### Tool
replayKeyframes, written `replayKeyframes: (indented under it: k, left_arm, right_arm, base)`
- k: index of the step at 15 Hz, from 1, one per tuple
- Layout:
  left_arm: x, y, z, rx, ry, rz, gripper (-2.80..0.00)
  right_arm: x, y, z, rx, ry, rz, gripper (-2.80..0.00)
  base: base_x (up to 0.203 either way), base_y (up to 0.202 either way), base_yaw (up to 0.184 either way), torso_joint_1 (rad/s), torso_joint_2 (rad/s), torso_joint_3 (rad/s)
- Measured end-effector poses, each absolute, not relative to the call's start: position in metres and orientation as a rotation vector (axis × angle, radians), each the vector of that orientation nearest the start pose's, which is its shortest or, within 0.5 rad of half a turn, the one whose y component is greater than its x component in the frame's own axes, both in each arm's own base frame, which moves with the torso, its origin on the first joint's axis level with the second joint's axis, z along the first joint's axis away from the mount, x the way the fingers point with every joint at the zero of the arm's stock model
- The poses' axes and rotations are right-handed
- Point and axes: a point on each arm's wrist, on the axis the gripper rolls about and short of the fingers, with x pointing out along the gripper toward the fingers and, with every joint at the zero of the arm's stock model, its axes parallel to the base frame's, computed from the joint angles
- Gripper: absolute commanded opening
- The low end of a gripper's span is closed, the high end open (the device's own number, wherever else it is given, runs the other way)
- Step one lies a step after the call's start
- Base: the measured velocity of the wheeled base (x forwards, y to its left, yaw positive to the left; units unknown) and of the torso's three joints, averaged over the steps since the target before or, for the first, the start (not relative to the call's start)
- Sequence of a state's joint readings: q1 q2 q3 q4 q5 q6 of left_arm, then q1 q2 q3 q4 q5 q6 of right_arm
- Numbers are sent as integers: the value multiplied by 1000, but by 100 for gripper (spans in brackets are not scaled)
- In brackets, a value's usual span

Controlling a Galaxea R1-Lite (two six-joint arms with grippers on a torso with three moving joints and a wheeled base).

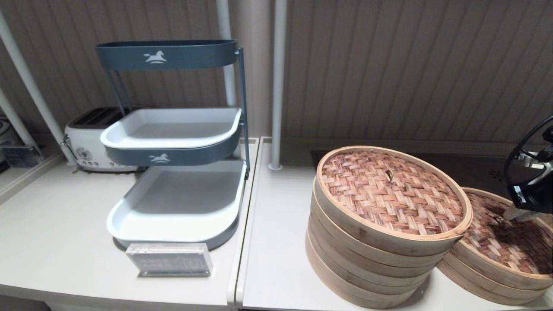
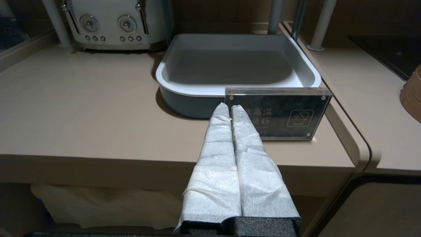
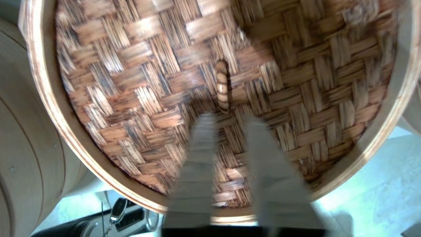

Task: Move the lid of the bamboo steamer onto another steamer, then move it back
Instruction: Pick up the steamer

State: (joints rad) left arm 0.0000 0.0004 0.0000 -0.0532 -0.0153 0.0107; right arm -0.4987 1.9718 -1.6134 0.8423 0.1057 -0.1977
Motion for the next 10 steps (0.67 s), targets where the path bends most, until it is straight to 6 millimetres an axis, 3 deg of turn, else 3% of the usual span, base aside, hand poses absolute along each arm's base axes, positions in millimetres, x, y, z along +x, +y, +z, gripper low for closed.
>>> replayKeyframes:
  k: [10]
  left_arm:
    - [-23,0,81,11,-53,-15,-280]
  right_arm:
    - [312,-164,172,194,1215,-212,0]
  base:
    - [0,0,0,0,0,0]
